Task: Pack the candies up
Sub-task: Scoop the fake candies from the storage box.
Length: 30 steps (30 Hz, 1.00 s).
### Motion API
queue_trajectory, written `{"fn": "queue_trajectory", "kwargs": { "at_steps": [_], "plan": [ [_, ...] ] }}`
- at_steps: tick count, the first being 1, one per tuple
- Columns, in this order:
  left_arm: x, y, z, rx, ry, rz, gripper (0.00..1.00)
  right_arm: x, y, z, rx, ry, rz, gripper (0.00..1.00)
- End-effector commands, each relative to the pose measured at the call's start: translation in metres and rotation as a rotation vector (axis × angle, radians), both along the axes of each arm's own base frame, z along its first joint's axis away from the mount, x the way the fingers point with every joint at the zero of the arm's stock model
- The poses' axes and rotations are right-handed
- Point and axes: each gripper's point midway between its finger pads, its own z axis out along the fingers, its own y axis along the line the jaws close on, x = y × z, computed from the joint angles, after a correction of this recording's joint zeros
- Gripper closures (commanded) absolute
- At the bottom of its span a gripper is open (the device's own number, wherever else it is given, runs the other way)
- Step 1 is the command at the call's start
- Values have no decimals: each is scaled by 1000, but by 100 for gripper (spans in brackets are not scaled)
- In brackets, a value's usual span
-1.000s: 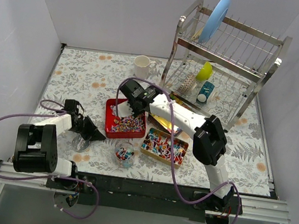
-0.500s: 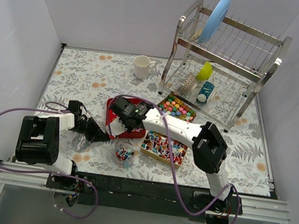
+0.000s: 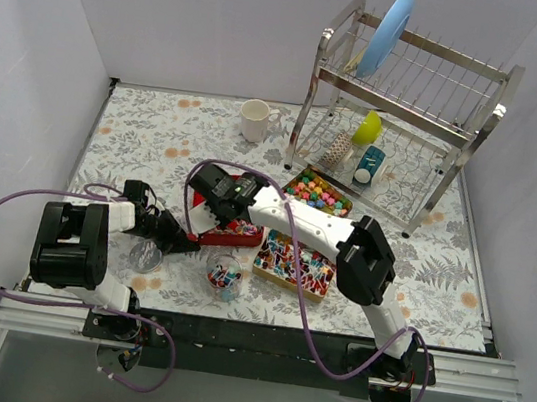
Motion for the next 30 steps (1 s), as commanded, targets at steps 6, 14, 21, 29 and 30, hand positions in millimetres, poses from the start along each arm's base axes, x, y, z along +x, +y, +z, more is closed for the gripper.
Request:
{"fn": "queue_trajectory", "kwargs": {
  "at_steps": [6, 14, 21, 29, 30],
  "plan": [
    [13, -3, 10, -18, -69, -23, 100, 41, -46, 3, -220, -35, 102, 99],
    [11, -1, 6, -4, -54, -10, 100, 26, -48, -28, -246, 22, 137, 99],
    [14, 0, 7, 5, -66, -7, 100, 6, -37, -37, -218, 42, 173, 99],
    [12, 1, 5, 8, -56, -1, 100, 15, -39, -12, -187, 10, 157, 99],
    [13, 1, 5, 9, -58, 0, 100, 14, -40, -13, -189, 12, 159, 99]
  ]
}}
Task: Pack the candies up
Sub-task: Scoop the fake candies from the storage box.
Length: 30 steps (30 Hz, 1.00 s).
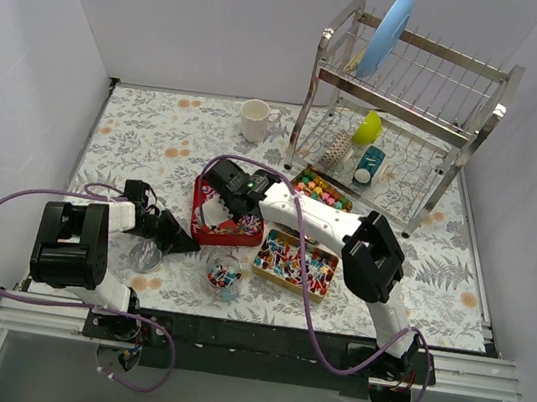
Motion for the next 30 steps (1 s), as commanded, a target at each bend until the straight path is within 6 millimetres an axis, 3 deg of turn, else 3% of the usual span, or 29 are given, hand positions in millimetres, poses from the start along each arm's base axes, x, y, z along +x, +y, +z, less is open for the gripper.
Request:
{"fn": "queue_trajectory", "kwargs": {
  "at_steps": [1, 10, 15, 21, 22, 24, 25, 26, 30],
  "plan": [
    [12, 1, 6, 5, -56, 4, 100, -19, -4, -6, -163, 71, 247, 99],
    [11, 0, 5, 0, -57, 5, 100, -34, -21, -1, -179, 147, 208, 99],
    [13, 0, 7, -1, -65, 3, 100, -41, -20, 12, -147, 150, 204, 99],
    [14, -1, 8, -7, -73, 0, 100, -45, -22, -10, -200, 168, 159, 99],
    [13, -1, 9, -6, -75, -2, 100, -43, -20, -22, -224, 175, 144, 99],
    [12, -1, 9, -7, -74, 1, 100, -41, -19, -21, -227, 190, 84, 99],
    [11, -1, 8, -7, -73, 0, 100, -41, -19, -36, -258, 213, 66, 99],
    [10, -2, 7, -9, -70, 0, 100, -43, -20, -38, -272, 231, 51, 99],
    [10, -1, 6, -7, -73, 0, 100, -47, -2, -49, -221, 275, 32, 99]
  ]
}}
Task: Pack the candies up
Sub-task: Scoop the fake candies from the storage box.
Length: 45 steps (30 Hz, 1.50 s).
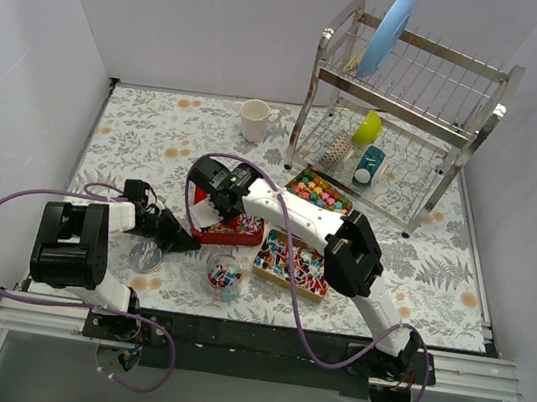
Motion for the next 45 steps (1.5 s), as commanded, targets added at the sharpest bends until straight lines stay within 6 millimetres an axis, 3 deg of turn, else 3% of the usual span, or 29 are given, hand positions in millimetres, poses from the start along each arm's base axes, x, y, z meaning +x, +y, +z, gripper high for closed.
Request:
{"fn": "queue_trajectory", "kwargs": {
  "at_steps": [1, 5, 6, 7, 9, 10, 14, 15, 16, 17, 18, 22, 26, 33, 37, 45],
  "plan": [
    [7, -1, 5, -4, -57, -5, 100, -33, -14, -42, -147, 178, 40, 99],
    [8, -1, 4, -3, -56, -11, 100, -58, -14, -52, -139, 261, 127, 99],
    [9, -1, 4, -4, -61, -10, 100, -62, -8, -45, -111, 254, 181, 99],
    [10, -1, 4, -5, -61, -10, 100, -70, -21, -58, -149, 286, 202, 99],
    [11, -1, 4, -4, -65, -15, 100, -74, -16, -53, -99, 277, 249, 99],
    [11, -1, 4, -4, -65, -16, 100, -78, -21, -61, -116, 291, 277, 99],
    [14, -1, 3, -9, -72, -17, 100, -76, 6, -60, -30, 292, 290, 99],
    [15, -1, 4, -10, -72, -19, 100, -77, 12, -77, -43, 321, 267, 99],
    [16, -2, 4, -15, -71, -20, 100, -80, 12, -80, -64, 353, 241, 99],
    [16, -2, 4, -17, -74, -22, 100, -70, 37, -59, 22, 332, 205, 99],
    [17, -2, 5, -16, -79, -28, 100, -73, 40, -74, 8, 375, 191, 99],
    [18, -1, 2, -12, -75, -36, 100, -84, 53, -71, 79, 417, 235, 99],
    [23, -1, 2, -18, -83, -40, 100, -106, 42, -80, 78, 516, 278, 99],
    [33, -1, -2, -31, -79, -32, 100, -122, 46, -92, 181, 696, 118, 99],
    [36, -2, -3, -49, -70, -36, 100, -117, 61, -83, 248, 772, -10, 99],
    [30, -8, 0, -94, -58, -47, 98, -118, 58, -77, 324, 915, -229, 99]
  ]
}}
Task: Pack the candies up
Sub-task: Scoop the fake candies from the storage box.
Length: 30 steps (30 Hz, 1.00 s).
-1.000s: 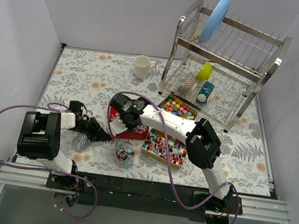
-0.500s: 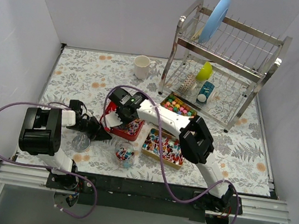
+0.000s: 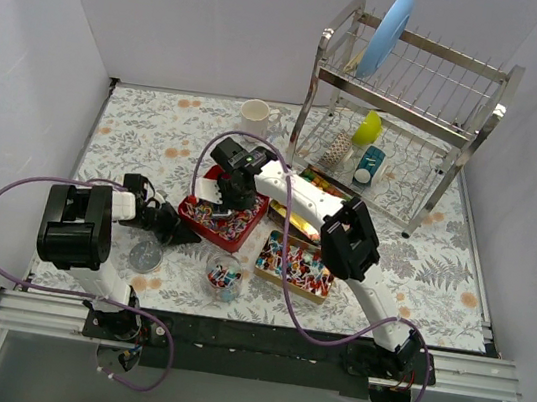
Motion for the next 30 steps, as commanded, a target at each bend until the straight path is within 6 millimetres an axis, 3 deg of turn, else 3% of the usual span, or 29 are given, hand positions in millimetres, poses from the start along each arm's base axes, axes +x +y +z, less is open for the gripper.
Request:
{"fn": "queue_trajectory", "kwargs": {
  "at_steps": [1, 3, 10, 16, 19, 20, 21, 24, 30],
  "plan": [
    [9, -9, 3, -37, -59, -22, 96, -111, 34, -20, 78, 441, 49, 99],
    [8, -11, 6, -52, -75, -22, 90, -113, 31, -19, 59, 465, -25, 99],
    [1, -11, 4, -50, -81, -17, 89, -102, 45, -10, 70, 379, -239, 99],
    [6, -10, 5, -39, -90, -26, 86, -104, 53, -4, 111, 326, -283, 99],
    [10, -8, 11, -33, -104, -32, 74, -98, 56, -9, 120, 307, -290, 99],
    [9, -6, 13, -36, -96, -27, 60, -94, 60, -12, 143, 286, -292, 99],
    [13, -4, 18, -36, -114, -31, 54, -91, 61, -12, 149, 274, -289, 99],
    [14, 3, 33, -44, -129, -29, 44, -84, 67, -9, 176, 239, -264, 99],
    [19, 19, 67, -82, -159, -24, 43, -76, 67, -11, 190, 214, -275, 99]
  ]
}}
